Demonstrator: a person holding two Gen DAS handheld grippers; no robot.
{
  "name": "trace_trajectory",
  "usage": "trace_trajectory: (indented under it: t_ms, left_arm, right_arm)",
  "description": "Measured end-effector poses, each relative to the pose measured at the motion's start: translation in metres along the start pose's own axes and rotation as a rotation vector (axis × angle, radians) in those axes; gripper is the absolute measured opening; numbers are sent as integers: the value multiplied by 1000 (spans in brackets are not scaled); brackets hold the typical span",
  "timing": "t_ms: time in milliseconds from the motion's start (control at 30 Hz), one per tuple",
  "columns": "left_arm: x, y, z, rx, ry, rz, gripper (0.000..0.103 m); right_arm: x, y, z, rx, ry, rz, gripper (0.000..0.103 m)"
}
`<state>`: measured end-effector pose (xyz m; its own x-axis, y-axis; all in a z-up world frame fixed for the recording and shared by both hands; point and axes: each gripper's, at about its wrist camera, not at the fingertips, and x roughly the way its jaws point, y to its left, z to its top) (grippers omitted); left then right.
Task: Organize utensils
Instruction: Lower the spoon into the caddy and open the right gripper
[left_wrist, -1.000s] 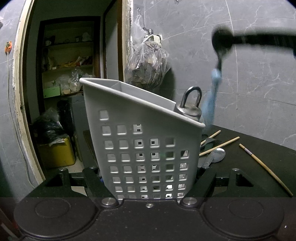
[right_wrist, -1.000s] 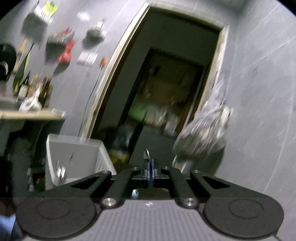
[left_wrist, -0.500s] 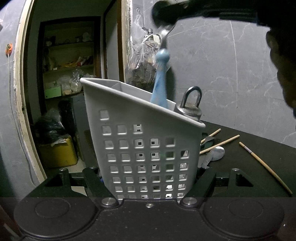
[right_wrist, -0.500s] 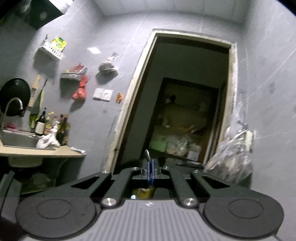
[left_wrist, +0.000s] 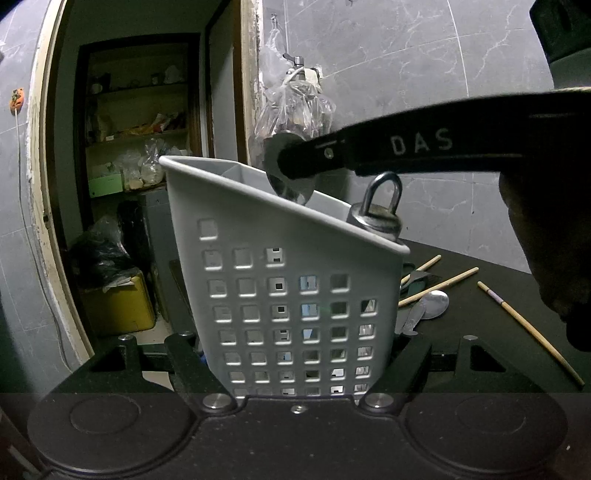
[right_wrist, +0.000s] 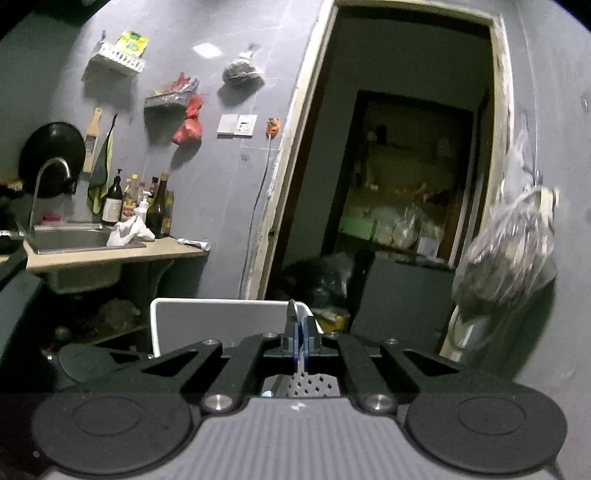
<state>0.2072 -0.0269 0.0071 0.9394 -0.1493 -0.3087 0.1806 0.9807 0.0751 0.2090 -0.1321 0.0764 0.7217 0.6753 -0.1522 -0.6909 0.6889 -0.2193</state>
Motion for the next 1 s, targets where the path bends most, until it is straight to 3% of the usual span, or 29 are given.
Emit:
trace_trajectory:
  t_ms: [467,567,667,733,867,1000]
  left_arm:
    - [0,-1,0,0,0,0,77]
    - [-1,-1,0,0,0,1,77]
    - [-1,-1,0,2,0,1,77]
    - [-1,-1,0,3,0,2,77]
    - [-1,-1,0,2,0,2,77]
    - [-1,-1,0,2,0,2,77]
  right_arm:
    - [8,-10,-7,43,49,6,4]
    - [6,-12,-9,55,48,12,9]
    - [3,-16,-9,73,35,14,25]
    - [0,-18,-9,86,22,21,44]
    - [-6,-18,-8,80,-1,21,52]
    - [-13,-19,-8,85,-27,14,69]
